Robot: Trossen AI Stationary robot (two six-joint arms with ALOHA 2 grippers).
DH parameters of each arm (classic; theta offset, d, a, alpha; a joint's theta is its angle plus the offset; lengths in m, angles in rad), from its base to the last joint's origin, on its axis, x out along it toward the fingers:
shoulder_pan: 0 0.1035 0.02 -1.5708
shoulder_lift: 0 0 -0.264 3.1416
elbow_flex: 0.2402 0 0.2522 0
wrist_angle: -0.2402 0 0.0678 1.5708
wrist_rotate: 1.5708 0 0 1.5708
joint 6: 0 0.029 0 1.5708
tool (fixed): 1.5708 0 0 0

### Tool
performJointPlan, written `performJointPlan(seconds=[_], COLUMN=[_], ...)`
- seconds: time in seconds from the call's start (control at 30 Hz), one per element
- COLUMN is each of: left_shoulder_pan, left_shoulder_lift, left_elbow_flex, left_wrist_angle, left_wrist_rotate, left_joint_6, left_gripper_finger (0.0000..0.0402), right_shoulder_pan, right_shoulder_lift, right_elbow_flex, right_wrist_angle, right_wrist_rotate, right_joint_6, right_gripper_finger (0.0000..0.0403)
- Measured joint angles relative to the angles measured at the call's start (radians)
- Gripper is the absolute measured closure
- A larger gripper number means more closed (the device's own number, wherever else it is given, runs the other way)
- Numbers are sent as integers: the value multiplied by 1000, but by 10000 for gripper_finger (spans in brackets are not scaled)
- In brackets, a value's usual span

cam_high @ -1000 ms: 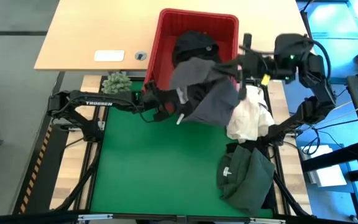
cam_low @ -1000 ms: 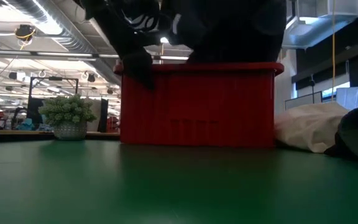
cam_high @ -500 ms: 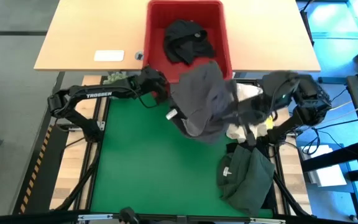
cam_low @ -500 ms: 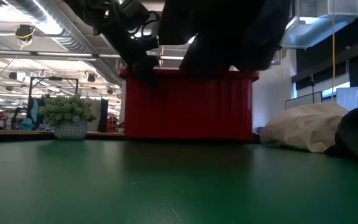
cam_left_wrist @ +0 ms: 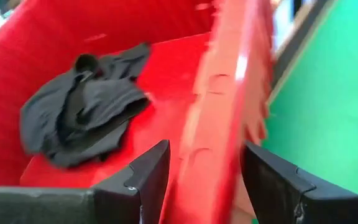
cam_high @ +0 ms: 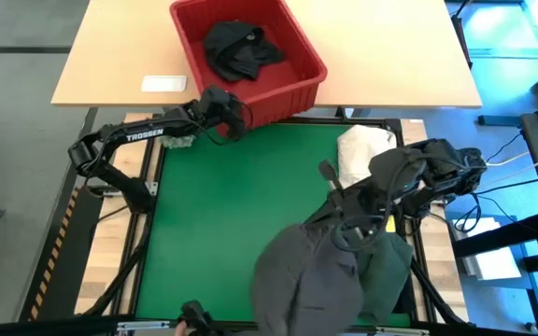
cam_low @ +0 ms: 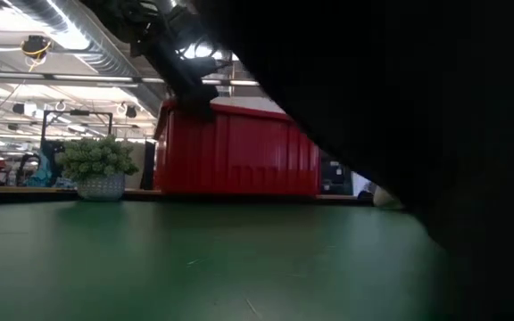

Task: Fold laundry
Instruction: Fold the gray pants

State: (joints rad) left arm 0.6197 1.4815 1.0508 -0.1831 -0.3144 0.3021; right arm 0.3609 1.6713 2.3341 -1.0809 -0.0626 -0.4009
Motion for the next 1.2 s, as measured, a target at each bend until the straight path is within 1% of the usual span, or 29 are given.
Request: performJointPlan(seconds=[0.07,0.17,0.23,0.3,0.47,0.63,0.8,1.0,1.2], left_shoulder_pan=[-1,-13,-19,-21,-38,-66,-63,-42,-37], left_shoulder_lift=[-1,-1,-1,-1,-12,-60,-137,-220,-247], left_elbow_flex=[0,1,3,4,6,-2,-8,-8,-8], left_wrist_angle=[-11,-57,-110,-167,-301,-349,-369,-340,-328], left_wrist_rotate=[53,62,66,100,178,190,220,202,190], left_joint_6=[41,62,77,121,163,236,279,264,251], left_gripper_finger=[215,223,232,239,253,266,271,258,213], right_shoulder_pan=[-7,-14,-21,-32,-72,-129,-174,-186,-185], right_shoulder_lift=[7,11,12,11,11,11,11,15,23], right_elbow_flex=[0,0,0,0,0,0,0,0,0], right_wrist_angle=[3,3,2,0,-6,-22,-26,-40,-47], right_wrist_rotate=[4,34,46,59,120,112,59,42,24], right_joint_6=[4,9,9,9,9,9,11,7,7], right_gripper_finger=[403,403,403,403,403,403,403,403,403])
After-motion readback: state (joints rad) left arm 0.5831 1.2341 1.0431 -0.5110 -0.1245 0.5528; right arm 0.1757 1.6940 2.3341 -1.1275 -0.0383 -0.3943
